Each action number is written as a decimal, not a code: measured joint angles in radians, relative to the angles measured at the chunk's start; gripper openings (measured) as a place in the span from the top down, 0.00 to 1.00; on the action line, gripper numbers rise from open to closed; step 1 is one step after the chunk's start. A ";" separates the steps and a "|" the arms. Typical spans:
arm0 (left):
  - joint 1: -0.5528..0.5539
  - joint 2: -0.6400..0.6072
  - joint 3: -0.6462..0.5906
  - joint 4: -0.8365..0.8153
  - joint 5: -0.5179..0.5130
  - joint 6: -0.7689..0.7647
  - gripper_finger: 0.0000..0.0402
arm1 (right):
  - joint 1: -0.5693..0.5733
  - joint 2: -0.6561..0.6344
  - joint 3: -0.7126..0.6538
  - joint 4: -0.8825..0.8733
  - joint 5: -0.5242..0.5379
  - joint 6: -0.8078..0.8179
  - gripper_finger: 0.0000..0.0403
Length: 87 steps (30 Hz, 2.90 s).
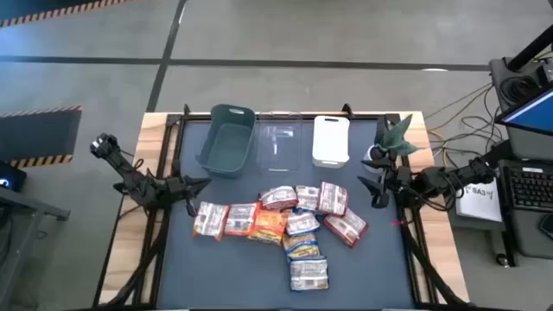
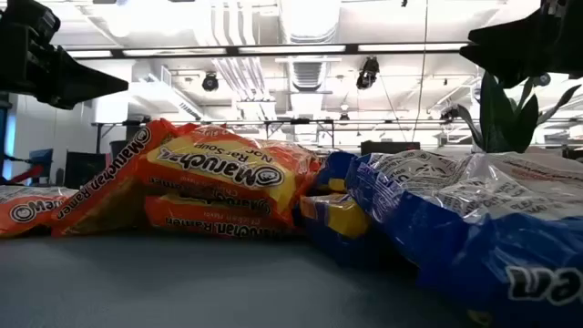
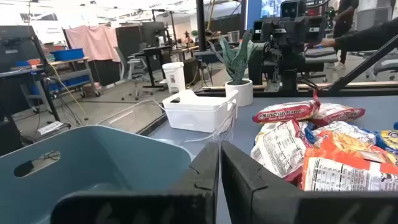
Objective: Sort Maruchan noodles
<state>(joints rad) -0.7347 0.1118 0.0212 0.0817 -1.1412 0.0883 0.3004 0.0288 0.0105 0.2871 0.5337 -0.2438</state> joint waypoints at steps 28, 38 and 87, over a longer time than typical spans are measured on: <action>0.000 0.000 0.000 0.000 0.000 0.000 1.00 | 0.000 0.000 0.000 0.000 0.000 0.000 0.41; 0.000 0.000 0.000 0.000 0.000 0.000 1.00 | 0.000 0.000 0.000 0.000 0.000 0.000 0.41; 0.000 0.000 0.000 0.013 0.001 -0.015 1.00 | 0.000 0.000 0.000 0.023 -0.001 0.382 0.41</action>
<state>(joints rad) -0.7349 0.1120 0.0212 0.0950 -1.1398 0.0732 0.3006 0.0292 0.0105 0.3096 0.5327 0.1383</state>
